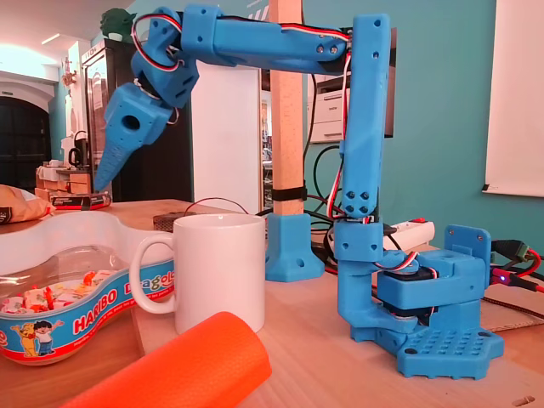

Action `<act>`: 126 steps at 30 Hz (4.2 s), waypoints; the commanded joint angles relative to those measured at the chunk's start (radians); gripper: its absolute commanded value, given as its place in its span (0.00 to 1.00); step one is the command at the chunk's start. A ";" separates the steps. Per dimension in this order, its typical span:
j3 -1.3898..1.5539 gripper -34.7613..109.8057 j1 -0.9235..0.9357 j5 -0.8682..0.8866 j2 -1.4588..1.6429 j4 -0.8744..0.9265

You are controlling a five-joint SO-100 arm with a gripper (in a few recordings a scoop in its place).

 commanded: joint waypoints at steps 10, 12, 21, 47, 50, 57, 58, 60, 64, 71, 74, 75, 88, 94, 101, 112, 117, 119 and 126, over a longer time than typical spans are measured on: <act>-0.044 0.42 -0.080 0.222 -0.137 0.012; -0.046 0.43 -0.100 0.224 -0.161 0.008; -0.118 0.43 -0.106 0.296 -0.210 0.025; -0.132 0.43 -0.110 0.350 -0.410 -0.126; -0.132 0.43 -0.109 0.348 -0.414 -0.137; -0.114 0.43 -0.120 0.356 -0.434 -0.137; -0.114 0.43 -0.120 0.354 -0.434 -0.137; -0.112 0.43 -0.120 0.353 -0.434 -0.137; -0.112 0.43 -0.120 0.351 -0.436 -0.137; -0.123 0.43 -0.120 0.350 -0.485 -0.150; -0.130 0.43 -0.120 0.351 -0.509 -0.152; -0.132 0.43 -0.120 0.351 -0.511 -0.153; -0.132 0.43 -0.120 0.348 -0.512 -0.153; -0.130 0.43 -0.120 0.348 -0.517 -0.153; -0.130 0.36 -0.120 0.348 -0.520 -0.153; -0.130 0.34 -0.120 0.348 -0.532 -0.153; -0.127 0.34 -0.120 0.348 -0.532 -0.153; -0.126 0.34 -0.120 0.348 -0.532 -0.153; -0.118 0.26 -0.121 0.348 -0.532 -0.153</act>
